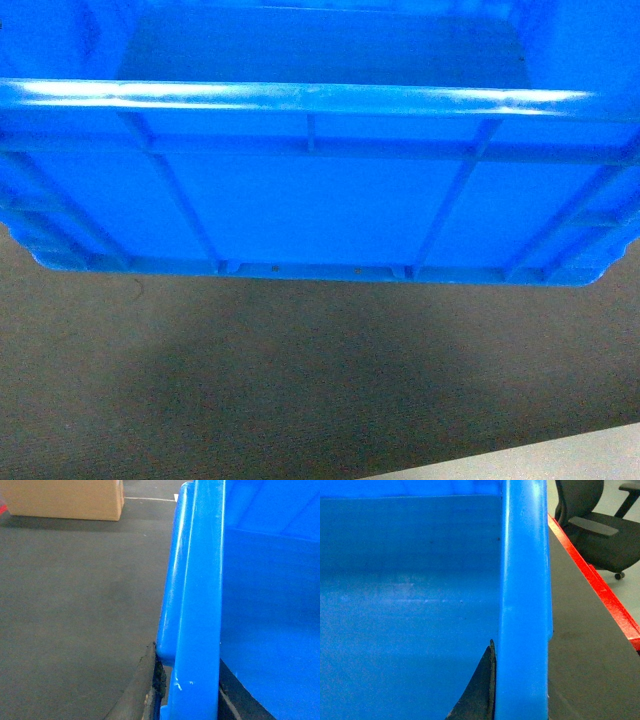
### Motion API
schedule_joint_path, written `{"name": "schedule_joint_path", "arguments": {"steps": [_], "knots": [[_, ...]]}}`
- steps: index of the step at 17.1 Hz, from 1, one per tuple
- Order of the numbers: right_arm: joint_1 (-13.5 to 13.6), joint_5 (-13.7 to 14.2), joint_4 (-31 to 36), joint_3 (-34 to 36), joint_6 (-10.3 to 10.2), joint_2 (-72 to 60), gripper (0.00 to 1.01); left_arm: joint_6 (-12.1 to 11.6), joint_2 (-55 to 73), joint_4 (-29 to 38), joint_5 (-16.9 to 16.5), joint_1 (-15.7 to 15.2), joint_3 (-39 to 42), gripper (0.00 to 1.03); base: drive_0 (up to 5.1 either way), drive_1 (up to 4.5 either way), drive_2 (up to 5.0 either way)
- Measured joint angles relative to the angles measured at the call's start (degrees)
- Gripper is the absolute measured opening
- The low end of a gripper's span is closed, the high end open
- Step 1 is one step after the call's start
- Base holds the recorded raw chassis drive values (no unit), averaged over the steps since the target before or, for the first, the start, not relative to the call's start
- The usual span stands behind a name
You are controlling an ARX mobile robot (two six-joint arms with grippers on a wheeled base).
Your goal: Place box next to blue box on left shelf
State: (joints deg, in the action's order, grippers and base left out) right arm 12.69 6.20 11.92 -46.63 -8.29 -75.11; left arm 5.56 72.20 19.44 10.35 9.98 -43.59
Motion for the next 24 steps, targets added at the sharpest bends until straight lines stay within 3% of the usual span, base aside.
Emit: {"name": "schedule_joint_path", "arguments": {"steps": [24], "knots": [[0.0,0.0,0.0,0.0,0.0,0.0,0.08,0.0,0.0,0.1,0.0,0.0,0.0,0.15,-1.5,-1.48,-1.5]]}}
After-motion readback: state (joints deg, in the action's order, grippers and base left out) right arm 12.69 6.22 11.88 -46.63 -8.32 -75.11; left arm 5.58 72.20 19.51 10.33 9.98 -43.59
